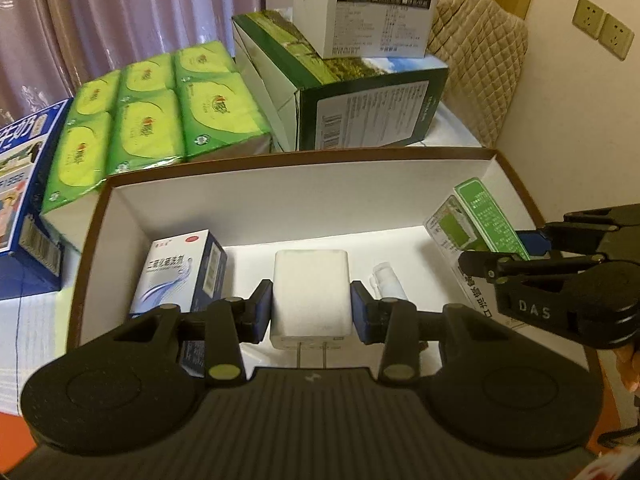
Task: Organize rigid objects
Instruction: 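Carry the charger and green box into the brown box with both tools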
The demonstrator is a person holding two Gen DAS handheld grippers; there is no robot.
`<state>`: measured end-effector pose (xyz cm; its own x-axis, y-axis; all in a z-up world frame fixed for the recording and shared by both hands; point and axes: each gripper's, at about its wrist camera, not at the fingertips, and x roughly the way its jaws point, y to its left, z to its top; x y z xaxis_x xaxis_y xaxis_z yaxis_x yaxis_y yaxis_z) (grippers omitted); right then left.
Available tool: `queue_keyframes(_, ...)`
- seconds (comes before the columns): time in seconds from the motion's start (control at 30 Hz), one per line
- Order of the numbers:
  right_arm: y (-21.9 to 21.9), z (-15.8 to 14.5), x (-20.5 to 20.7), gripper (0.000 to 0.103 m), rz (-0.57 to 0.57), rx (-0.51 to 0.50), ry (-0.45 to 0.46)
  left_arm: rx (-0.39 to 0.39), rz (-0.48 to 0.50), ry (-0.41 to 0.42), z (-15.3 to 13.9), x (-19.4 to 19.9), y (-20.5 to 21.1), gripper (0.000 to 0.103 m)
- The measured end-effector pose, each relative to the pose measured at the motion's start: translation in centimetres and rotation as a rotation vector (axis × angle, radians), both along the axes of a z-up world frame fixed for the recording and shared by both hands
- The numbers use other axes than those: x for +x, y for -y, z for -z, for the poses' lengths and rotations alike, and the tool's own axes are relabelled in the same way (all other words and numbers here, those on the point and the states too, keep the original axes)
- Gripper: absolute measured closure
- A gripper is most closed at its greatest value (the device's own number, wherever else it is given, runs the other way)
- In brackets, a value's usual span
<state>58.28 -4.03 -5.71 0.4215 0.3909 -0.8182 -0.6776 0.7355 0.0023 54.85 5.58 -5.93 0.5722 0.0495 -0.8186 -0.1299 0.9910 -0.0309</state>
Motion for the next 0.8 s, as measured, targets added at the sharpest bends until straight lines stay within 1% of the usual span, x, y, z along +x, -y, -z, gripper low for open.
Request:
queue_keyframes(0.13, -0.9, 0.8, 1.1, 0.076, -0.007, -0.024, 0.007, 0.001, -0.003, -0.017, 0.9, 1.3, -0.1, 0.067)
queue_keyframes(0.23, -1.2, 1.0, 1.6, 0.076, -0.017, -0.031, 0.047, 0.002, -0.001, -0.026, 1.5, 2.1, 0.0, 0.067)
queue_keyframes(0.37, -1.5, 1.2, 2.0, 0.076, -0.047, -0.051, 0.077, 0.006, 0.0, -0.045, 2.3, 2.9, 0.0, 0.067)
queue_keyframes(0.6, -1.1, 1.0, 2.5, 0.076, -0.049, -0.02, 0.047, 0.01, 0.011, -0.059, 3.3, 3.9, 0.0, 0.067)
queue_keyframes(0.63, -1.0, 0.9, 2.5, 0.076, -0.052, -0.02, 0.045, 0.016, 0.012, -0.05, 3.3, 4.0, 0.1, 0.066)
queue_keyframes(0.73, -0.8, 0.8, 2.3, 0.074, -0.057, -0.006, 0.03, 0.033, 0.012, -0.038, 3.1, 4.1, 0.0, 0.058)
queue_keyframes(0.8, -0.4, 0.5, 2.1, 0.07, -0.051, 0.009, 0.015, 0.035, 0.012, -0.037, 2.8, 3.8, -0.2, 0.058)
